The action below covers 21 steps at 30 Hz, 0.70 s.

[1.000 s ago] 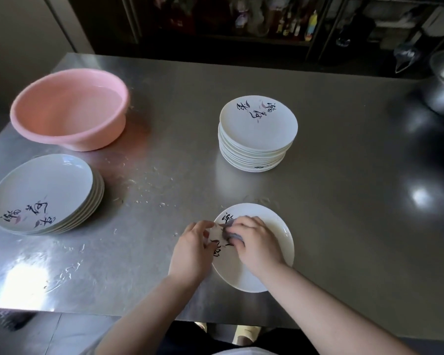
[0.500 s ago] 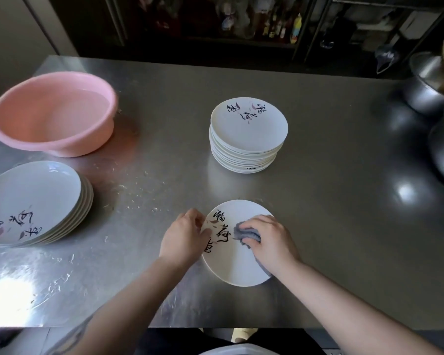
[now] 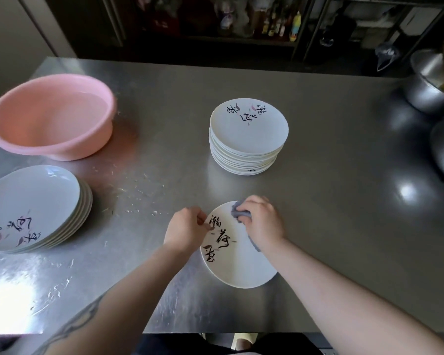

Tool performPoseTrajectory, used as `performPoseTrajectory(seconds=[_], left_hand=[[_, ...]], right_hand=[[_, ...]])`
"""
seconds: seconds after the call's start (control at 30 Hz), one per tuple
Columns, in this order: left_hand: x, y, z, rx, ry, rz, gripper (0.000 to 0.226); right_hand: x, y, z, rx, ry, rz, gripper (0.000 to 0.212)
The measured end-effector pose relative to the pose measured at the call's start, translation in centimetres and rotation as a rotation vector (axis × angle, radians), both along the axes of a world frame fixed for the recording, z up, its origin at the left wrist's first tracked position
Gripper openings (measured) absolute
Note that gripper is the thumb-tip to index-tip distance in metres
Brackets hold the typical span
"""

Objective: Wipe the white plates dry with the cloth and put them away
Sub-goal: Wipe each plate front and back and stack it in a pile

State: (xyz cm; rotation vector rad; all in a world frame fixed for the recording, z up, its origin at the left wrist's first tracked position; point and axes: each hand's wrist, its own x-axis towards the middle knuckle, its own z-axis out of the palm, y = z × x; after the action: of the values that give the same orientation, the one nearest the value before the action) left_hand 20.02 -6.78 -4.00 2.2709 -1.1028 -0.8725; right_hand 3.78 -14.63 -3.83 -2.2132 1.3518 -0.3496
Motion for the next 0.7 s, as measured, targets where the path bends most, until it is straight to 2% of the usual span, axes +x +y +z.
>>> performPoseTrajectory(seconds=[0.13,0.23,0.4,0.5,0.63,0.7], left_hand=[[-0.6,0.5,0.0,0.003,0.028,0.038,0.013],[-0.8,0.9,0.4,0.046,0.017,0.013,0.014],[-0.6,1.8,0.6,0.111,0.081,-0.036,0.018],[-0.3,2.3,0.5,0.138,0.15,-0.011,0.02],[-0.1,1.7,0.8,0.199,0.059,-0.15,0.021],[-0.2,0.4,1.3,0.126,0.002,-0.165,0.017]], right_hand=[[-2.1,-0.1,0.0,-0.028,0.088,-0.096,0.021],[-1.5,0.2,-0.1,-0.01,0.069,-0.11,0.02],[1.3,1.2,-0.2,-0.007,0.022,0.138,0.013],[-0.3,0.2,-0.4,-0.031,0.012,0.007,0.016],[-2.2,-0.3,-0.4,-0.05,0.066,-0.027,0.016],[-1.9,-0.1,-0.4,-0.032,0.046,0.004,0.016]])
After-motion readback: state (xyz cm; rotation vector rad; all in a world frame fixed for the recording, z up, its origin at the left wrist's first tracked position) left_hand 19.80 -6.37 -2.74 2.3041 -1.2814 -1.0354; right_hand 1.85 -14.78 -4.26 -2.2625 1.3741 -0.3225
